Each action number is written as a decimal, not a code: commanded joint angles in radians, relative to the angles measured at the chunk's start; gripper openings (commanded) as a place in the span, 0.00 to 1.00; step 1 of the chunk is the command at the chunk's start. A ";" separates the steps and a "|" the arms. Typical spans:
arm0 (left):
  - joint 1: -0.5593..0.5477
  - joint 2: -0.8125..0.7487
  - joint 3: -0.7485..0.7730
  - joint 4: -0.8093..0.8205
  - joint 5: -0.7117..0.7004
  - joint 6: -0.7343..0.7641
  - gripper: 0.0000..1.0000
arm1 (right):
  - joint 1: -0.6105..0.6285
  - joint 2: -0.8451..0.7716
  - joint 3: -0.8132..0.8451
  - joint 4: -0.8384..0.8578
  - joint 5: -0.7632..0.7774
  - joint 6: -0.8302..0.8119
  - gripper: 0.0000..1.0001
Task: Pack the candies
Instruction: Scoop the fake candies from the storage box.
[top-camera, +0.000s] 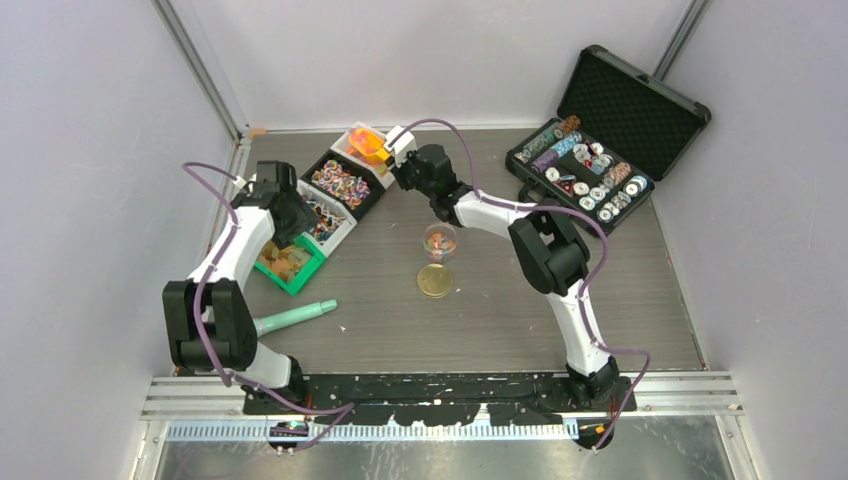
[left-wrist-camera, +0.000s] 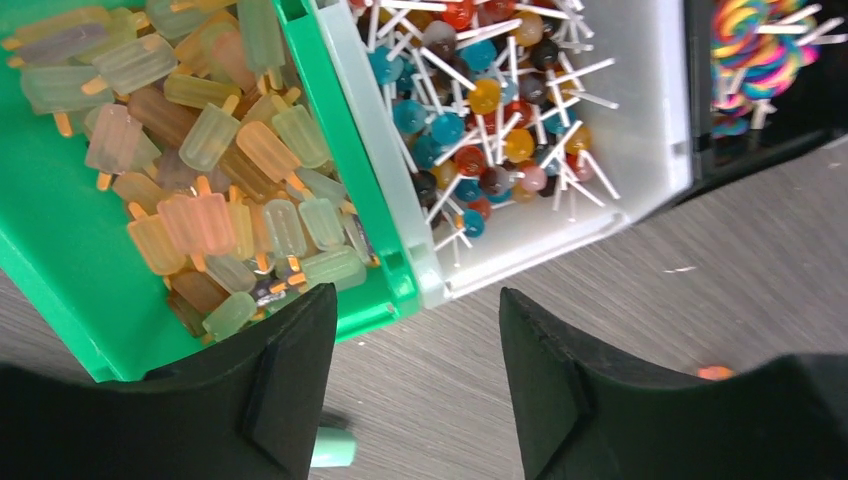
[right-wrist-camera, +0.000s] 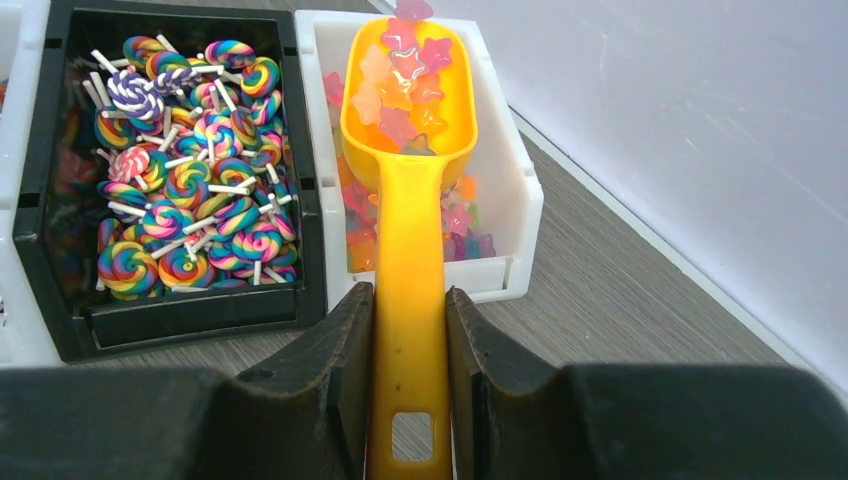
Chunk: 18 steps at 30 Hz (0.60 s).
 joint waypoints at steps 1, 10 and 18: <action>-0.001 -0.080 0.032 0.006 0.049 0.006 0.67 | -0.003 -0.109 -0.028 0.116 0.000 -0.003 0.00; -0.001 -0.152 0.007 0.012 0.067 0.023 1.00 | -0.003 -0.157 -0.103 0.148 0.014 -0.009 0.00; -0.002 -0.181 -0.004 0.042 0.216 0.100 1.00 | -0.002 -0.198 -0.157 0.172 0.015 -0.011 0.00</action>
